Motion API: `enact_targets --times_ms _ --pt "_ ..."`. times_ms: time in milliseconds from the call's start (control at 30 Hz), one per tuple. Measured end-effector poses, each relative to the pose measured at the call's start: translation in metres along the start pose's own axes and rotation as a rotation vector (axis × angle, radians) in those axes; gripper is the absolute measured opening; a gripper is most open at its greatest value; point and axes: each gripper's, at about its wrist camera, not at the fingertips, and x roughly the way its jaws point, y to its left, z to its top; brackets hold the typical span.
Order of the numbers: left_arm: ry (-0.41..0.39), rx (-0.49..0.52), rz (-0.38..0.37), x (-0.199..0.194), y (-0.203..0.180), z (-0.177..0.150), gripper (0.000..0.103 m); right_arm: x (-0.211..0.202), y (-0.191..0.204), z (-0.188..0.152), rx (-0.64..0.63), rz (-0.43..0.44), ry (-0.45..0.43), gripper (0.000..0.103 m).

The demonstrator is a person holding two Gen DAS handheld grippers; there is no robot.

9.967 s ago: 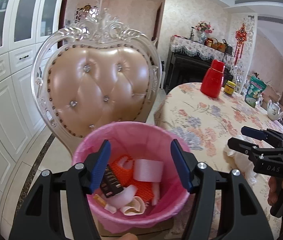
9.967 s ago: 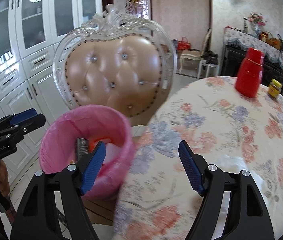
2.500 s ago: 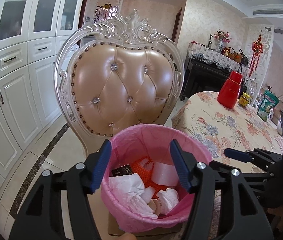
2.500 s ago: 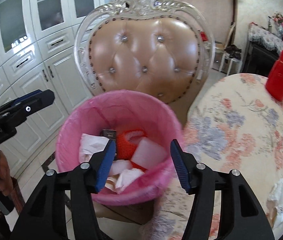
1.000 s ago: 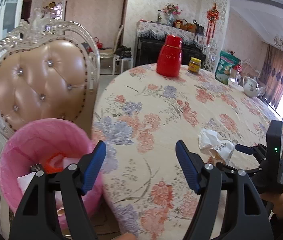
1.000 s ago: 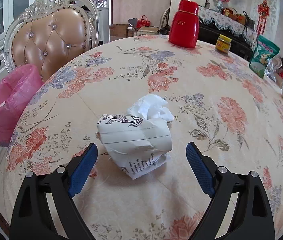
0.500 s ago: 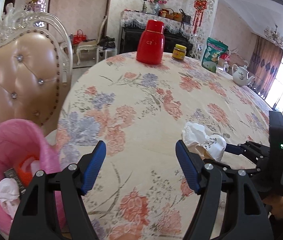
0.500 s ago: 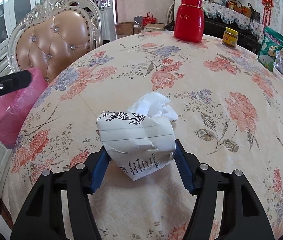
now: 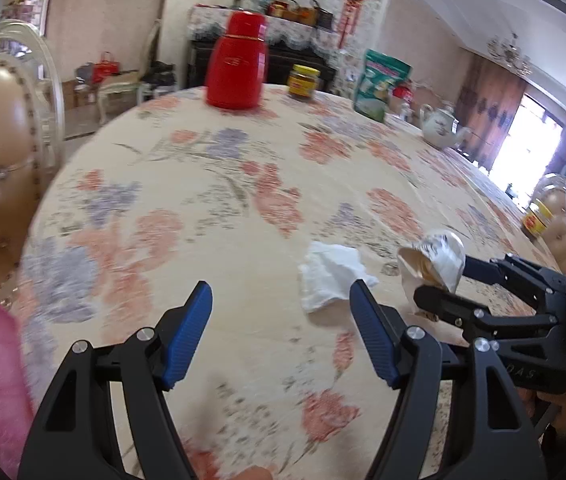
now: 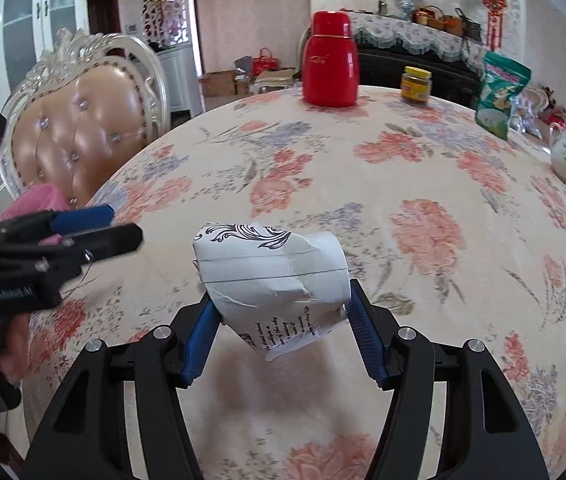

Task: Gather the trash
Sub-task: 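Grasp the white printed paper wrapper with the right tool while the left tool grasps a white tissue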

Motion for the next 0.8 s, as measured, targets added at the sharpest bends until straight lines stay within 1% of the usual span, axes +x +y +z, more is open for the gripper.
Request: enact_targets --times_ms 67,233,367,500,567,600,633,700,767,800 --pt "0.013 0.01 -0.034 0.009 -0.005 0.002 0.068 0.0 -0.005 0.001 0.015 -0.012 -0.002 0.059" --pt "0.053 0.026 -0.073 0.032 -0.014 0.009 0.066 -0.002 -0.019 0.002 0.06 -0.038 -0.012 0.059" --pt "0.083 0.007 -0.103 0.053 -0.017 0.018 0.058 -0.004 -0.026 0.003 0.082 -0.051 -0.019 0.059" --pt "0.122 0.021 -0.101 0.072 -0.025 0.021 0.057 -0.003 -0.032 0.002 0.092 -0.058 -0.013 0.059" --pt "0.147 0.038 -0.094 0.08 -0.03 0.02 0.049 -0.004 -0.034 0.002 0.099 -0.059 -0.013 0.059" --pt "0.156 0.045 -0.085 0.082 -0.031 0.019 0.041 -0.005 -0.035 0.002 0.1 -0.061 -0.014 0.059" --pt "0.164 0.057 -0.075 0.084 -0.034 0.018 0.035 -0.005 -0.035 0.002 0.103 -0.061 -0.015 0.059" --pt "0.185 0.086 -0.051 0.089 -0.039 0.015 0.034 -0.004 -0.036 0.001 0.108 -0.062 -0.01 0.059" --pt "0.195 0.093 -0.027 0.089 -0.04 0.013 0.022 -0.003 -0.036 0.001 0.11 -0.059 -0.005 0.059" --pt "0.189 0.092 -0.019 0.087 -0.039 0.013 0.014 -0.003 -0.035 0.001 0.109 -0.059 -0.006 0.059"
